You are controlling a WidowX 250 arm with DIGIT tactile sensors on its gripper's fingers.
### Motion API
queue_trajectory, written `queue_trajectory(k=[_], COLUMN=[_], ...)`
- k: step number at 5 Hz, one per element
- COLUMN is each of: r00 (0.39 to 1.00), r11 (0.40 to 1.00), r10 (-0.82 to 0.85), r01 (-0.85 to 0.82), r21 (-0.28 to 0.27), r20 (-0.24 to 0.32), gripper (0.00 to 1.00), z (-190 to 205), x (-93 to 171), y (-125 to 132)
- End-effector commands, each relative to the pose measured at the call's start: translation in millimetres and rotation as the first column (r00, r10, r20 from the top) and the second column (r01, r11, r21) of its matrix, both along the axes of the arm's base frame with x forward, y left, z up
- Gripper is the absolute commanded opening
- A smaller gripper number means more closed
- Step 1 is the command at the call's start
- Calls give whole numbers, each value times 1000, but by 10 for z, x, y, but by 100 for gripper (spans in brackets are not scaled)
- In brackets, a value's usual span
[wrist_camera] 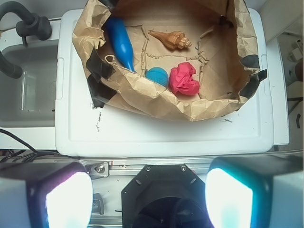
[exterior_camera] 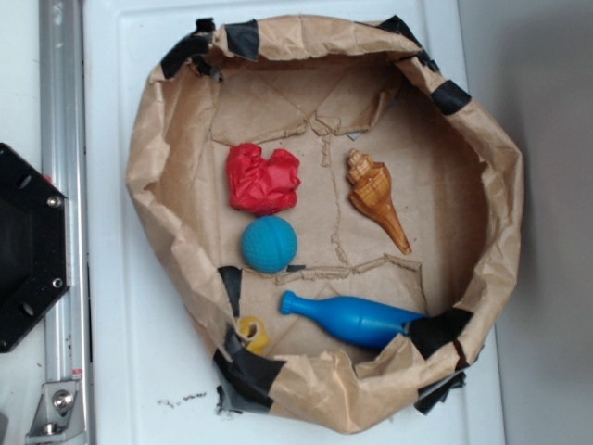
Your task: Grab the shell.
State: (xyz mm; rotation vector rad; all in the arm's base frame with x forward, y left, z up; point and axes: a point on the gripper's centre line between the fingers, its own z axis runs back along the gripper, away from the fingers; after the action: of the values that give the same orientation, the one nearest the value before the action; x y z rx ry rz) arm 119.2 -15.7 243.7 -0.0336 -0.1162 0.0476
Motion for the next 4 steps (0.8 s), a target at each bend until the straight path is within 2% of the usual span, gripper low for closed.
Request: queue_trajectory(k=[1,2,3,4], r00=[1000,995,993,972], r11=[1000,991,969,962], r10=[0,-66,-73,-171], r01=[0,57,47,130], r21=[0,122,243,242], r20=[0,73,98,158], gripper=[100,100,100,100], z=[0,-500,-815,-971], x=[0,500,1012,1333], y=[0,372,594,516])
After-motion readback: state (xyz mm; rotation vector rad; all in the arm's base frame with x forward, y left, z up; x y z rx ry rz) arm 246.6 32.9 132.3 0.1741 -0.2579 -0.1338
